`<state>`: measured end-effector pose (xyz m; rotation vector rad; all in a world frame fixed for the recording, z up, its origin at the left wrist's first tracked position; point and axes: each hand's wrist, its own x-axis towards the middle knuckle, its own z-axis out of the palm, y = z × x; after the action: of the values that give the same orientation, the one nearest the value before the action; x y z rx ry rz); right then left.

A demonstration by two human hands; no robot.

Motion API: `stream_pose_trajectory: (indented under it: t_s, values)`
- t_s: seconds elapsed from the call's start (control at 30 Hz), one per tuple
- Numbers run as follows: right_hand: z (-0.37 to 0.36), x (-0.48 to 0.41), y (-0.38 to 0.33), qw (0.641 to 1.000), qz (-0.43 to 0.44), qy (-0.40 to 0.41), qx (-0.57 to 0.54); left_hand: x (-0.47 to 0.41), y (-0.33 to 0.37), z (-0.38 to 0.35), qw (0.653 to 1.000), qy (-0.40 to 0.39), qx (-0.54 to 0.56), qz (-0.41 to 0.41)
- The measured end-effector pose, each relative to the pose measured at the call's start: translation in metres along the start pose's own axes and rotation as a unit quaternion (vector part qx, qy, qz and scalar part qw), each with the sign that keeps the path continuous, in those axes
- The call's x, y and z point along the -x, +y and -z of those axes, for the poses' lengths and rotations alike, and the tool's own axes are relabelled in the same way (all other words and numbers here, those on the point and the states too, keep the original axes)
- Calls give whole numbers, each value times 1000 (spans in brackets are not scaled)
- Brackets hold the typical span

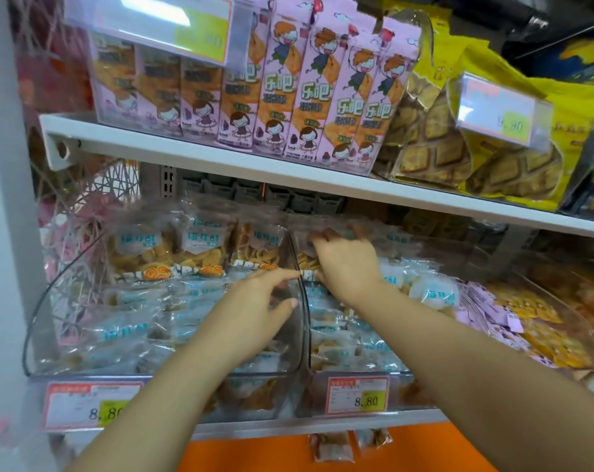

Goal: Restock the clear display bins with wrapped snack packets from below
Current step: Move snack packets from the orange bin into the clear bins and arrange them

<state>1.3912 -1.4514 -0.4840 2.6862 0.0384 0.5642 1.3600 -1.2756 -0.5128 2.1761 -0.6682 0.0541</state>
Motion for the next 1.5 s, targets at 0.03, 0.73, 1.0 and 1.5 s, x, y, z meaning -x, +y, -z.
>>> stream_pose_trajectory:
  t_s: [0.03,0.73,1.0,1.5]
  values:
    - [-2,-4,-1,1000,0,-10,-4,0,-1,0,1000,-2,1,-2]
    - [1,137,105,965,-84,93,-231,31,57,-30,977,72,-147,-135]
    - [-26,155,119,976,-88,126,-156,-19,86,-89,934,-1,-324,-153]
    - [-39,129,135,996,-30,48,-62,-60,80,-129,929,24,-361,-73]
